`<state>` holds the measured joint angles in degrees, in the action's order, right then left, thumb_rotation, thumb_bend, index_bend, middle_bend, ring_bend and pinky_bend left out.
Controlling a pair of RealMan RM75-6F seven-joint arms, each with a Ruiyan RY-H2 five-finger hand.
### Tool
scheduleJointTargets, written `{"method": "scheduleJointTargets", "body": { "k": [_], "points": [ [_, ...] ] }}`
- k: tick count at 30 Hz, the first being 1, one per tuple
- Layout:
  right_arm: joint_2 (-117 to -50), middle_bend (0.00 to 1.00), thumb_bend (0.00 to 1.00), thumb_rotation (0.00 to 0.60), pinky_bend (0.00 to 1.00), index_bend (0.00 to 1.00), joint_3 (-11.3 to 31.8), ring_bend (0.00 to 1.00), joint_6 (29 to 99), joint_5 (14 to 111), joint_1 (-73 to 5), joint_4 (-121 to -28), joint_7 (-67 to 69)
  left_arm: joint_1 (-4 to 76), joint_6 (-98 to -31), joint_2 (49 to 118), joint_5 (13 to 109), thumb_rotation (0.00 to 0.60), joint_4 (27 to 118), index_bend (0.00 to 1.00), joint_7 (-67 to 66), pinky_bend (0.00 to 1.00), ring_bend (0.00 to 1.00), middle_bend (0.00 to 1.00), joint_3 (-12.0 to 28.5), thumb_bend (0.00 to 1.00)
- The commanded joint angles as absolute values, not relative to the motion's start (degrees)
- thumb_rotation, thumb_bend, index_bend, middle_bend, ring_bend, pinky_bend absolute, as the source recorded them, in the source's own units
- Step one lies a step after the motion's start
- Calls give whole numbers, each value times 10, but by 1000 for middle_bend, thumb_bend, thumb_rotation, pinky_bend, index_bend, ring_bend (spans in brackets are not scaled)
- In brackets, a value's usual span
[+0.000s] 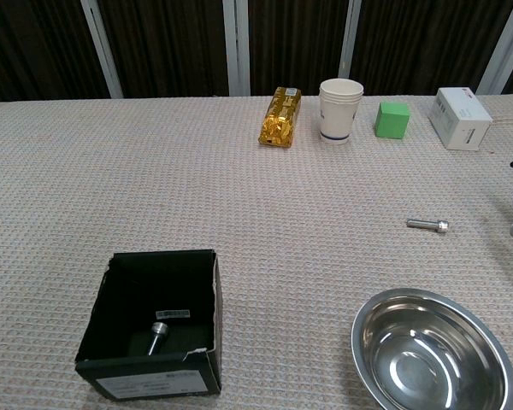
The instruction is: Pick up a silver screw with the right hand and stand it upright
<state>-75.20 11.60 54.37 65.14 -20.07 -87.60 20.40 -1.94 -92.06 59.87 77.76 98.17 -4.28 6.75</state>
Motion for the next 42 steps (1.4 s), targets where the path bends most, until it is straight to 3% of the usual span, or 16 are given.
{"method": "scheduleJointTargets", "body": {
  "k": [1, 22, 42],
  "points": [
    [-776, 0, 404, 600, 0, 592, 134, 0, 542, 663, -189, -833, 297, -19, -921, 599, 777, 600, 982, 53, -43, 130, 21, 68, 67, 40],
    [-851, 0, 404, 600, 0, 606, 108, 0, 575, 745, -181, -677, 419, -20, -921, 598, 777, 600, 984, 53, -45, 130, 22, 68, 67, 40],
    [-854, 0, 404, 600, 0, 606, 100, 0, 550, 734, -183, -662, 418, -19, -920, 598, 777, 600, 984, 53, -45, 130, 22, 68, 67, 40]
  ]
}}
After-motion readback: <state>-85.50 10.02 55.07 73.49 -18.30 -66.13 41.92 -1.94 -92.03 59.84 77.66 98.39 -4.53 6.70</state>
